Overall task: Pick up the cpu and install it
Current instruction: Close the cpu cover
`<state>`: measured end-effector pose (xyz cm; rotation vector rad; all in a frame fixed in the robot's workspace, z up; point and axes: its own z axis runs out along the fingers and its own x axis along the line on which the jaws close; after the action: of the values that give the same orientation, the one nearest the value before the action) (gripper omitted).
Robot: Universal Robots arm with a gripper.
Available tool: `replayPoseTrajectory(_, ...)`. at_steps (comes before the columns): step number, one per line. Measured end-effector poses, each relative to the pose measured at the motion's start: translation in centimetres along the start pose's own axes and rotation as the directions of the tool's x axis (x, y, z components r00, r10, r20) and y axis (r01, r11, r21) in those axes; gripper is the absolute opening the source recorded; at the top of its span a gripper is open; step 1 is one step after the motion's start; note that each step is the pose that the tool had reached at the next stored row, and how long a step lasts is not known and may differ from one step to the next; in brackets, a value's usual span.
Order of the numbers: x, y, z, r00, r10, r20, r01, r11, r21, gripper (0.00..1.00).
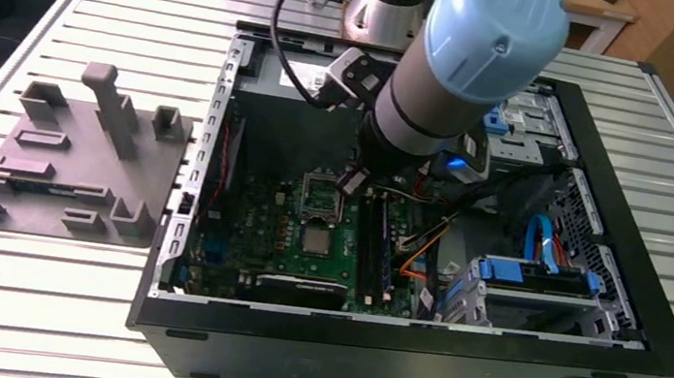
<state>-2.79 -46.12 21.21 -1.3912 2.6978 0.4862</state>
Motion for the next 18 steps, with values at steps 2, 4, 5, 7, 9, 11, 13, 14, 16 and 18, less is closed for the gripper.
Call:
replayPoseTrajectory(2, -0.02, -0.02, 0.17, 1.0, 0.0, 0.0023, 0.0, 1.0, -0.0018, 0.1)
replayPoseTrajectory(4, -0.07, 0.01, 0.32, 1.0, -0.001, 0.0039, 0.001, 1.0, -0.003, 0.1)
replayPoseTrajectory(5, -0.11, 0.03, 0.41, 1.0, -0.001, 0.0048, 0.001, 1.0, -0.0036, 0.1)
replayPoseTrajectory(7, -0.16, 0.05, 0.57, 1.0, -0.001, 0.0059, 0.001, 1.0, -0.0044, 0.1)
replayPoseTrajectory(9, -0.19, 0.07, 0.71, 1.0, -0.001, 0.0068, 0.001, 1.0, -0.0051, 0.1)
replayPoseTrajectory(11, -0.2, 0.1, 0.86, 1.0, -0.001, 0.0084, 0.001, 1.0, -0.0062, 0.1)
replayPoseTrajectory(13, -0.18, 0.13, 1.0, 0.9999, -0.001, 0.0102, 0.001, 1.0, -0.0075, 0.1)
replayPoseTrajectory(14, -0.16, 0.15, 1.08, 0.9999, -0.001, 0.0112, 0.001, 1.0, -0.0083, 0.1)
replayPoseTrajectory(16, -0.19, 0.17, 1.23, 0.9999, -0.001, 0.0133, 0.002, 0.9999, -0.0099, 0.1)
replayPoseTrajectory(18, -0.23, 0.2, 1.38, 0.9999, -0.002, 0.016, 0.002, 0.9999, -0.0118, 0.1)
